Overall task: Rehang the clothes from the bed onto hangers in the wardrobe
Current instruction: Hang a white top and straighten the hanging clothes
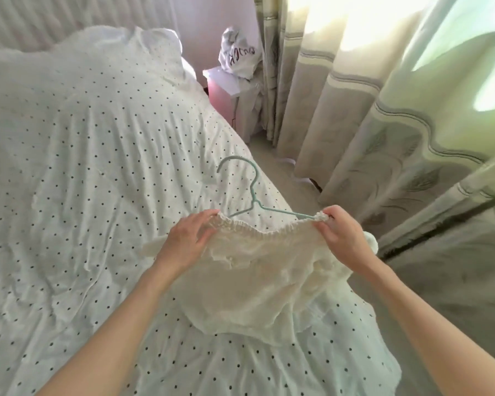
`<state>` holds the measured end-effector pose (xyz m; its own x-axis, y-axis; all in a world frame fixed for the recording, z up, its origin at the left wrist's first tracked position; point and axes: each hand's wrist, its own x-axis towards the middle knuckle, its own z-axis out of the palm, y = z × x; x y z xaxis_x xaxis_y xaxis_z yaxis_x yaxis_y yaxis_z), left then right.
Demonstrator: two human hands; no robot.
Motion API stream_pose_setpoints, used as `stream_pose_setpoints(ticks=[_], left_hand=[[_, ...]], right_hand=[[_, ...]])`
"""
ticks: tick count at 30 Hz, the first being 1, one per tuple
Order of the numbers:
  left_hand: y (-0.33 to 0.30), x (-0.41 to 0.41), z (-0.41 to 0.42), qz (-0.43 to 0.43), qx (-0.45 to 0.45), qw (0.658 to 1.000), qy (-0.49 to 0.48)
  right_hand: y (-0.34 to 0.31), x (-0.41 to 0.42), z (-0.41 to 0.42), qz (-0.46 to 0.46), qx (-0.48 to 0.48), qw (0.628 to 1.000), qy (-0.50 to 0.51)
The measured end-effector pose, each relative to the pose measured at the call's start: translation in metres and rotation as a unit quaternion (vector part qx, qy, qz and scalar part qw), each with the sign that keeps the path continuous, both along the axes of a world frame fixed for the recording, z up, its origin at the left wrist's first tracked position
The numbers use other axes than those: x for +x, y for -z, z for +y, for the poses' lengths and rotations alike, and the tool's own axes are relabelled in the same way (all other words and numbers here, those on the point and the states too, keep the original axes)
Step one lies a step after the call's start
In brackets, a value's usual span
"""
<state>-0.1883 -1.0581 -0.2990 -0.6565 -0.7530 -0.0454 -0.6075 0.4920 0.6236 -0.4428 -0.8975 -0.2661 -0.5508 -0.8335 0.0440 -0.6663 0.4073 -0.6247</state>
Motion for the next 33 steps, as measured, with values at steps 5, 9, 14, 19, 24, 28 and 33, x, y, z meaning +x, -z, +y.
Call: stream_pose_setpoints(ticks=[5, 9, 14, 19, 24, 28, 33], left_hand=[[-0.052, -0.033, 0.039, 0.069, -0.013, 0.994, 0.08], [-0.086, -0.05, 0.091, 0.143, -0.028, 0.974, 0.175], [-0.114, -0.069, 0.157, 0.213, -0.09, 0.926, 0.297], [-0.14, -0.091, 0.228, 0.245, -0.136, 0.886, 0.368], [-0.157, -0.109, 0.299, 0.305, -0.108, 0.866, 0.381], [-0.157, -0.11, 0.368, 0.325, -0.074, 0.829, 0.449], [-0.144, -0.099, 0.449, 0.337, -0.015, 0.8, 0.496]], right_hand=[[-0.063, 0.012, 0.091, 0.006, -0.096, 0.99, 0.099], [-0.099, 0.034, 0.174, 0.001, -0.144, 0.976, 0.165], [-0.13, 0.064, 0.276, -0.059, -0.212, 0.942, 0.253], [-0.169, 0.104, 0.349, 0.014, -0.279, 0.905, 0.32], [-0.178, 0.158, 0.428, 0.025, -0.24, 0.908, 0.342], [-0.173, 0.192, 0.508, 0.042, -0.206, 0.881, 0.423], [-0.166, 0.23, 0.59, 0.033, -0.067, 0.87, 0.487]])
